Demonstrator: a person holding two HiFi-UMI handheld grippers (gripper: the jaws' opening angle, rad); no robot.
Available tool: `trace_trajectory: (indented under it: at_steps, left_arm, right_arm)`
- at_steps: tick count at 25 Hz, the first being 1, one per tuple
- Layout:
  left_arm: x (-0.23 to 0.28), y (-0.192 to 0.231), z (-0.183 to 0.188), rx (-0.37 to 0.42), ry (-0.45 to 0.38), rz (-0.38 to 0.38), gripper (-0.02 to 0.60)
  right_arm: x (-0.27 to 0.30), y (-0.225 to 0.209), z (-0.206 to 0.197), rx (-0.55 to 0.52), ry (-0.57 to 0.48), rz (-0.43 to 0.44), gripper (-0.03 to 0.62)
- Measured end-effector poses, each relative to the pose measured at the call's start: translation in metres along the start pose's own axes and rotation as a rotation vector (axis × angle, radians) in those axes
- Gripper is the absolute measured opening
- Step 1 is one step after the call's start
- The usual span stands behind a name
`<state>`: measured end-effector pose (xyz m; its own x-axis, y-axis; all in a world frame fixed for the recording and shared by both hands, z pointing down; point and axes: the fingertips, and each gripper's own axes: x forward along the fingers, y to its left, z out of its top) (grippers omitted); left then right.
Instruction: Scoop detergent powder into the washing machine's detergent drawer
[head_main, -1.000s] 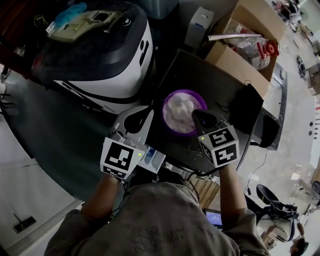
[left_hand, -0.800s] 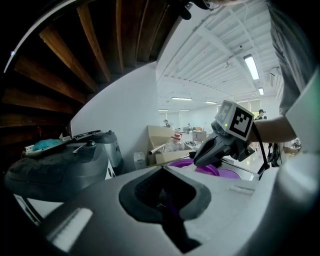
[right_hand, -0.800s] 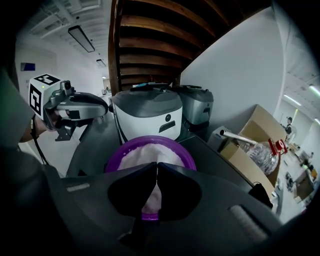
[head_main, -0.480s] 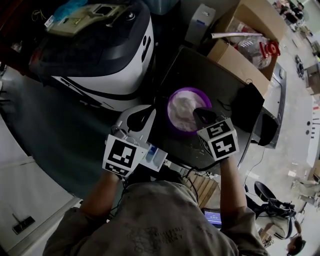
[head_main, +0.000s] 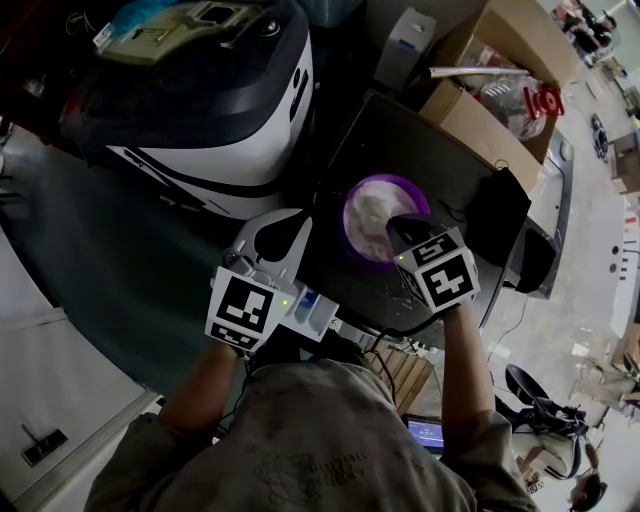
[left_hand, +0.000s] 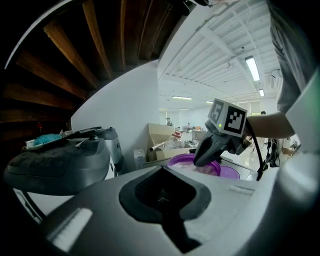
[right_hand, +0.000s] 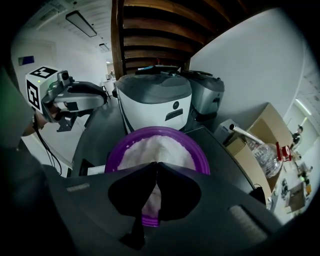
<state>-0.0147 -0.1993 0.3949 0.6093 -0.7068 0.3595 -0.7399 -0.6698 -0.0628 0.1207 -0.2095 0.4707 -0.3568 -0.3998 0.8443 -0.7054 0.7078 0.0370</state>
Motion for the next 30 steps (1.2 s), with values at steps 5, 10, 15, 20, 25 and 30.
trace_trajectory:
  at_steps: [5,10,15,20,25,30]
  left_arm:
    - [-0.005,0.005,-0.003,-0.005,0.001,0.007,0.000]
    - [-0.008,0.008,-0.007,-0.011,0.007,0.013,0.000]
    - [-0.011,0.008,-0.010,-0.010,0.011,0.014,0.000]
    - [-0.012,0.009,-0.012,-0.010,0.016,0.015,0.000]
    - [-0.013,0.009,-0.012,-0.007,0.016,0.013,0.000]
    - [-0.014,0.007,-0.011,-0.004,0.015,0.008,0.000]
  right_arm:
    - [0.005,0.009,0.003,-0.018,0.026,0.025,0.035]
    - [0.008,0.012,0.004,0.009,0.029,0.065,0.035]
    - [0.008,0.013,0.003,0.078,0.010,0.108,0.035]
    - [0.007,0.011,0.002,0.125,-0.009,0.120,0.035]
    - [0.003,0.014,0.005,0.193,-0.052,0.154,0.035]
    - [-0.002,0.013,0.007,0.280,-0.106,0.184,0.035]
